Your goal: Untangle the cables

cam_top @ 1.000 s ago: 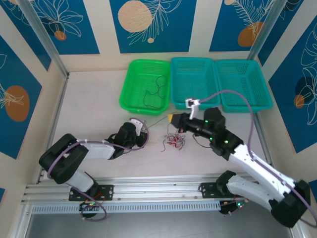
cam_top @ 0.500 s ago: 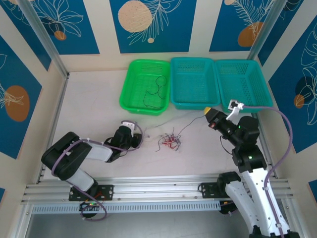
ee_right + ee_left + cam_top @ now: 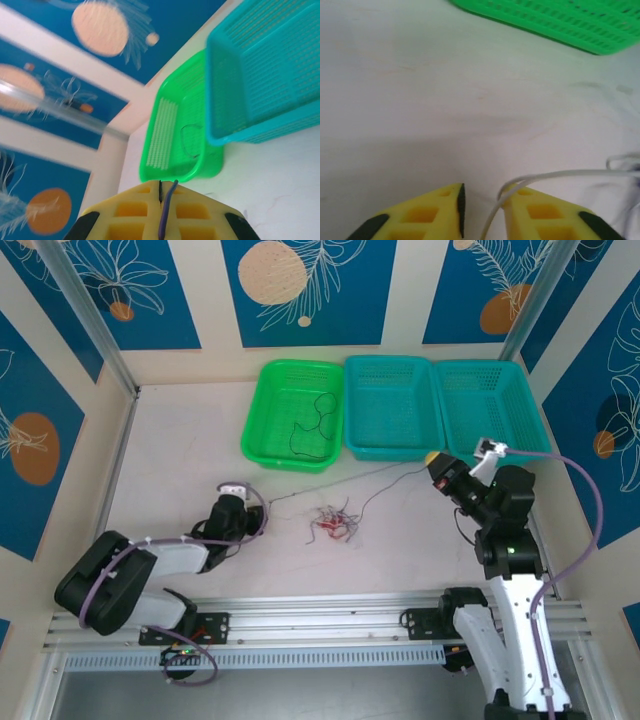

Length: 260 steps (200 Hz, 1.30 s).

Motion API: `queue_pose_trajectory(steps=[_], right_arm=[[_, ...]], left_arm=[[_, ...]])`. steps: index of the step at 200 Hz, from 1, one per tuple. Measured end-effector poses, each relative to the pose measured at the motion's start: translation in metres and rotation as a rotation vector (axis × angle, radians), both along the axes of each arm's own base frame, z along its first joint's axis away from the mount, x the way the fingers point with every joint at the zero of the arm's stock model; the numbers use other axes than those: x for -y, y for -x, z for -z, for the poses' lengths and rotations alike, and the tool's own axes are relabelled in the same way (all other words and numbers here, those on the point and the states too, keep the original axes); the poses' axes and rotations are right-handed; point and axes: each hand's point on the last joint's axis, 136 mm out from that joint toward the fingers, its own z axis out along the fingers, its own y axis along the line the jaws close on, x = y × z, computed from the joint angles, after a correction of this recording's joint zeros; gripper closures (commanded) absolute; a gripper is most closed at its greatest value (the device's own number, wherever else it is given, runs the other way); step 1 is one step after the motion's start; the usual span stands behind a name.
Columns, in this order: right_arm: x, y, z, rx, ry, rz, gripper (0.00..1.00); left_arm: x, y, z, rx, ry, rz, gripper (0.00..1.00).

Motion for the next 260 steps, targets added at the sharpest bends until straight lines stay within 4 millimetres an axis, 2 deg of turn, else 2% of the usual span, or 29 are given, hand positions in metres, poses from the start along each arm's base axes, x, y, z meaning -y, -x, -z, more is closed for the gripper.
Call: queue_pose_trajectory(steps=[22, 43, 63, 85, 96, 111, 124, 150, 172, 181, 192, 208, 220, 240, 260], right_arm=[[0.033, 0.001, 0.001, -0.032, -0.011, 0.143, 1.00], [0.047, 0.000, 0.006, -0.054, -0.042, 0.190, 1.00], [0.037, -0.004, 0.007, -0.060, -0.072, 0.123, 1.00], [0.014, -0.009, 0.003, -0.048, -0.082, -0.003, 1.00], [-0.003, -0.009, 0.001, -0.034, -0.076, -0.092, 1.00], [-0.031, -0.006, -0.004, -0.005, -0.060, -0.232, 1.00], [-0.058, 0.000, -0.006, 0.017, -0.038, -0.360, 1.00], [-0.108, 0.017, -0.015, 0.076, 0.011, -0.596, 1.00], [-0.133, 0.025, -0.021, 0.119, 0.042, -0.698, 1.00], [-0.140, 0.027, -0.022, 0.126, 0.051, -0.718, 1.00], [-0.146, 0.028, -0.022, 0.127, 0.058, -0.730, 1.00], [-0.154, 0.026, -0.017, 0.113, 0.064, -0.739, 1.00], [-0.158, 0.023, -0.013, 0.100, 0.069, -0.739, 1.00], [-0.164, 0.022, -0.009, 0.090, 0.073, -0.747, 1.00], [-0.169, 0.022, -0.009, 0.098, 0.072, -0.753, 1.00]], left_arm=[[-0.014, 0.004, 0.009, -0.037, -0.014, -0.043, 0.82], [-0.020, 0.009, 0.015, -0.056, -0.016, -0.058, 0.80], [-0.021, 0.009, 0.013, -0.055, -0.012, -0.062, 0.71], [-0.020, 0.010, 0.006, -0.039, -0.003, -0.054, 0.49], [-0.019, 0.009, -0.004, -0.015, 0.022, -0.050, 0.42], [-0.009, 0.008, -0.032, 0.063, 0.071, 0.000, 0.39], [0.005, 0.008, -0.069, 0.170, 0.129, 0.084, 0.37], [0.046, 0.022, -0.161, 0.421, 0.210, 0.324, 0.31], [0.082, 0.047, -0.237, 0.611, 0.279, 0.542, 0.26], [0.097, 0.058, -0.257, 0.658, 0.302, 0.634, 0.22], [0.116, 0.072, -0.271, 0.680, 0.332, 0.741, 0.19], [0.150, 0.094, -0.274, 0.669, 0.355, 0.899, 0.16], [0.176, 0.105, -0.260, 0.622, 0.357, 0.988, 0.14], [0.206, 0.110, -0.219, 0.516, 0.323, 1.043, 0.14], [0.222, 0.096, -0.176, 0.412, 0.269, 1.010, 0.17]])
